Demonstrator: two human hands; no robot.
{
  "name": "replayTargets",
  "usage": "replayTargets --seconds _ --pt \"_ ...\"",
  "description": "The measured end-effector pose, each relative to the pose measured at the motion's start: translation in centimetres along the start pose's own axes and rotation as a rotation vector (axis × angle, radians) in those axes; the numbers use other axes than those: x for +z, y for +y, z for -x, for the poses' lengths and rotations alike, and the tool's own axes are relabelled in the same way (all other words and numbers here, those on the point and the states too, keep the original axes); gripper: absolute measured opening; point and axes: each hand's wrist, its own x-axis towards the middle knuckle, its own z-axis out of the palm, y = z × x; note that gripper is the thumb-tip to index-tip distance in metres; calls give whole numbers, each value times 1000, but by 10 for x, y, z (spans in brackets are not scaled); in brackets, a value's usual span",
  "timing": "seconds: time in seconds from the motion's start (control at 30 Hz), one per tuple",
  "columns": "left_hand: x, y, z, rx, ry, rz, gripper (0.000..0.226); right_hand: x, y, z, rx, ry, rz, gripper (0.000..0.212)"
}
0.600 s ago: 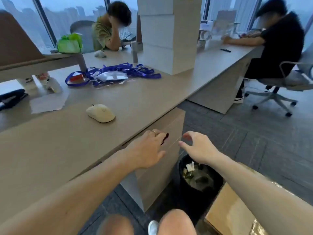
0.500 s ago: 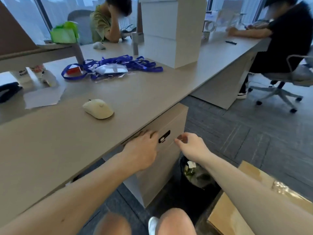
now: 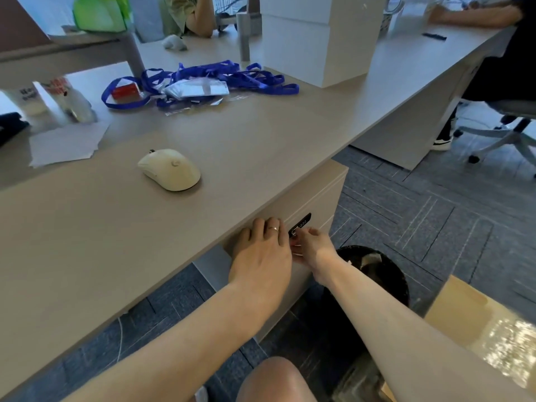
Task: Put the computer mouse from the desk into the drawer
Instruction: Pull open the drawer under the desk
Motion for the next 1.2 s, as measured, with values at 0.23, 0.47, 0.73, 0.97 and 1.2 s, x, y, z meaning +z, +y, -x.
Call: replayTargets --seconds 0.23,0.47,0.73,0.97,1.2 --pt "-2 -7 0 -5 30 65 61 1 3 2 -39 33 47 22" --pt "-3 -7 0 6 32 88 63 -37 19 33 -60 99 -77 17" --pt "-4 2 5 -13 -8 94 90 -109 43 84 -64 177 -24 24" --pt "-8 7 14 -44 -84 120 112 -150 57 119 -70 229 17 25" --pt "-8 7 15 -43 -87 141 121 -152 57 127 -71 260 17 24"
